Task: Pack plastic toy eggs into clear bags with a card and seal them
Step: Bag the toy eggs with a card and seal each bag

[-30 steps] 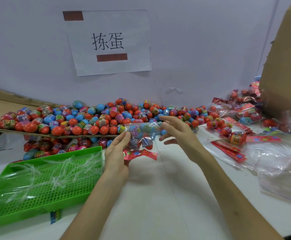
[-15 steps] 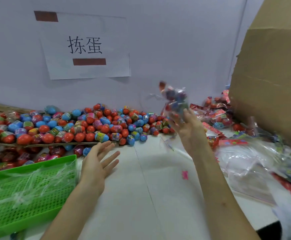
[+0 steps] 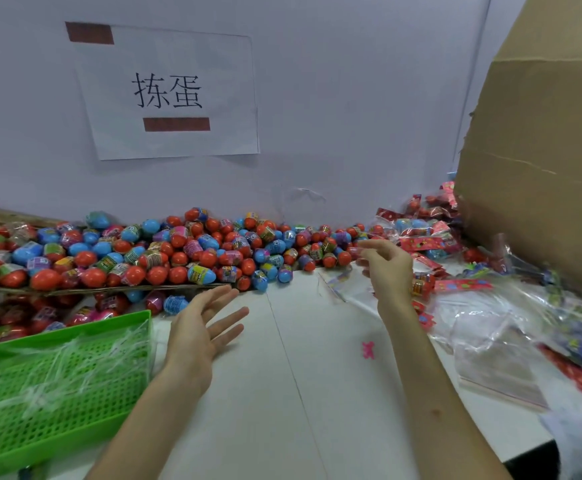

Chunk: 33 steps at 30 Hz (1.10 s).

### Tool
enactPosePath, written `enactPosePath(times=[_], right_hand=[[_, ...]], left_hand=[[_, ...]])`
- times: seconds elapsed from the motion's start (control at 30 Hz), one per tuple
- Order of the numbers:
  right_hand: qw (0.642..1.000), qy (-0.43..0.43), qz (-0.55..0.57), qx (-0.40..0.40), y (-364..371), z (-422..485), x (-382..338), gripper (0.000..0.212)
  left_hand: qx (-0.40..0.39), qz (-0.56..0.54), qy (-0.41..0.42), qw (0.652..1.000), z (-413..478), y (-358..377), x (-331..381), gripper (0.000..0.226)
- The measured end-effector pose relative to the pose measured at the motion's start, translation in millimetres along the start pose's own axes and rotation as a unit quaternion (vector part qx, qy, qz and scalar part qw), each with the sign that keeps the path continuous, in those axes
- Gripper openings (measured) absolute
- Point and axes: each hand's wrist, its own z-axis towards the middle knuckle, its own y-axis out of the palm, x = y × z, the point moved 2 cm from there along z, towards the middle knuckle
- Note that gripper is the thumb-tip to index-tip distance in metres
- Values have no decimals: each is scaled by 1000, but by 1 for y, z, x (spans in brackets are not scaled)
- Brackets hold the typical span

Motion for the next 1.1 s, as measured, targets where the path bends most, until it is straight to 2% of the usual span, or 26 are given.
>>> enactPosePath(times=[0.07, 0.13, 0.23, 0.3, 0.37, 0.47, 0.57, 0.63, 0.7, 0.73, 0.8, 0.87, 0.93, 1.0, 1.03, 1.1], right_hand=[[998, 25, 19, 56, -10, 11, 6, 20], [997, 38, -3, 69, -16, 29, 9, 23], [989, -5, -134, 66, -22, 68, 8, 26], [969, -43, -235, 68, -29, 96, 9, 31], [936, -70, -340, 51, -39, 121, 14, 43], [860, -96, -502, -9, -52, 155, 29, 66], [793, -94, -599, -62, -60, 185, 45, 81], [779, -102, -616, -59, -65, 198, 52, 62], [766, -137, -627, -22, -69, 200, 52, 35], [763, -148, -629, 2, -71, 198, 50, 28], [792, -159, -586, 64, -75, 191, 42, 24], [859, -158, -471, 121, -77, 177, 25, 26], [935, -136, -307, 118, -74, 160, 2, 26], [989, -75, -126, 5, -64, 137, -21, 20], [994, -30, -58, -91, -58, 122, -30, 12], [958, 65, -9, -279, -49, 85, -35, 8]], left_hand=[[0, 4, -2, 1000, 0, 0, 0, 29], [2, 7, -6, 1000, -1, 0, 0, 28], [-1, 14, -14, 1000, -1, 0, -1, 26], [-7, 18, -19, 1000, -2, 0, -3, 25], [-16, 23, -21, 999, -3, 2, -6, 24], [-22, 34, -16, 999, -2, 2, -12, 25], [-31, 40, -12, 999, 2, 3, -20, 26], [-39, 45, -7, 998, 3, 5, -21, 28], [-39, 54, -4, 998, 4, 8, -22, 28], [-39, 56, -4, 998, 4, 9, -22, 27], [-42, 59, -2, 997, 2, 9, -21, 27], [-41, 56, -4, 998, 1, 8, -21, 26], [-42, 52, -9, 998, 0, 7, -20, 26], [-40, 49, -14, 998, 1, 6, -19, 25], [-37, 48, -16, 998, 1, 6, -19, 25], [-35, 44, -18, 998, 1, 5, -19, 25]])
